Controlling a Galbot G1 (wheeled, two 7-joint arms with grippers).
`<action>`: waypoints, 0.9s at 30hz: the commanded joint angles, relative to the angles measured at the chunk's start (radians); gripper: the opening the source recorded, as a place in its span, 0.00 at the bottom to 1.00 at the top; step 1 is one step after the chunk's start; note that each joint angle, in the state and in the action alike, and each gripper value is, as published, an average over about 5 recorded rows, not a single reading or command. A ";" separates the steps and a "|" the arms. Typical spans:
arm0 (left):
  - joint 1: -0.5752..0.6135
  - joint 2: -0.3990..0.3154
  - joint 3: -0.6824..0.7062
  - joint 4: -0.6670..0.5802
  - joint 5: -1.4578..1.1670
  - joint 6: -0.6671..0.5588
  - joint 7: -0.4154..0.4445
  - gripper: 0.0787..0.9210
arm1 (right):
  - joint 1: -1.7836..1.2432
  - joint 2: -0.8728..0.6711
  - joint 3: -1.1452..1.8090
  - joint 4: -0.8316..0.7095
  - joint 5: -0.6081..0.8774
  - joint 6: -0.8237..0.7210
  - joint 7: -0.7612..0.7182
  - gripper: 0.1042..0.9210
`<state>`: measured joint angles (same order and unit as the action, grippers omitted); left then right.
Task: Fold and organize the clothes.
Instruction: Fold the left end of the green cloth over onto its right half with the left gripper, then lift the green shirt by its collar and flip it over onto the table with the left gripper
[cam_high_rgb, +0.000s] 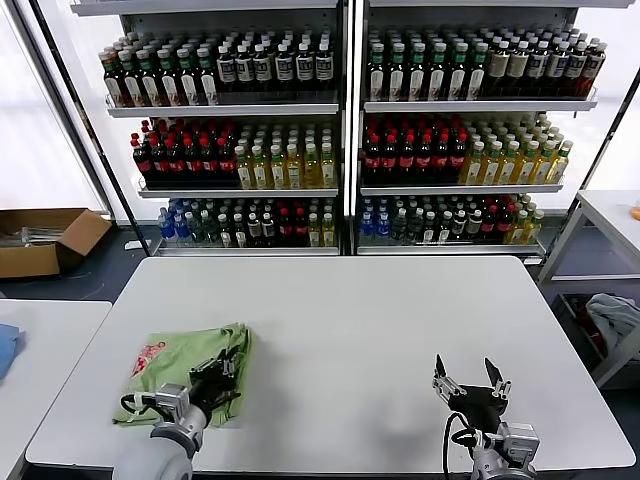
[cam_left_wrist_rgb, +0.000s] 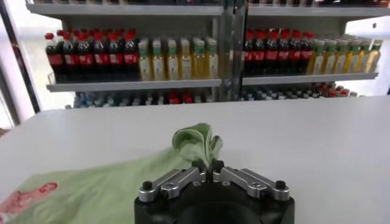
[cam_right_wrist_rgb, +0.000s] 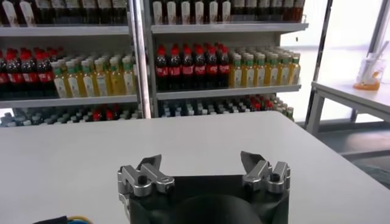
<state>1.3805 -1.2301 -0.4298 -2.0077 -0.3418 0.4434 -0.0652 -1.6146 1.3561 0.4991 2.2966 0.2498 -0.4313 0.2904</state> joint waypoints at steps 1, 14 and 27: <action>-0.014 -0.053 0.051 0.103 0.028 -0.062 0.022 0.13 | -0.001 0.000 -0.007 -0.003 -0.003 -0.001 -0.002 0.88; 0.047 -0.089 0.088 -0.027 -0.317 -0.060 0.014 0.58 | 0.030 -0.005 -0.020 -0.045 0.002 0.004 -0.004 0.88; 0.068 0.086 -0.276 -0.069 0.106 -0.171 0.027 0.88 | 0.083 -0.006 -0.056 -0.087 0.009 0.006 -0.008 0.88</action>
<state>1.4184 -1.2710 -0.4361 -2.0990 -0.5871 0.3550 -0.0527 -1.5554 1.3516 0.4529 2.2262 0.2560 -0.4240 0.2835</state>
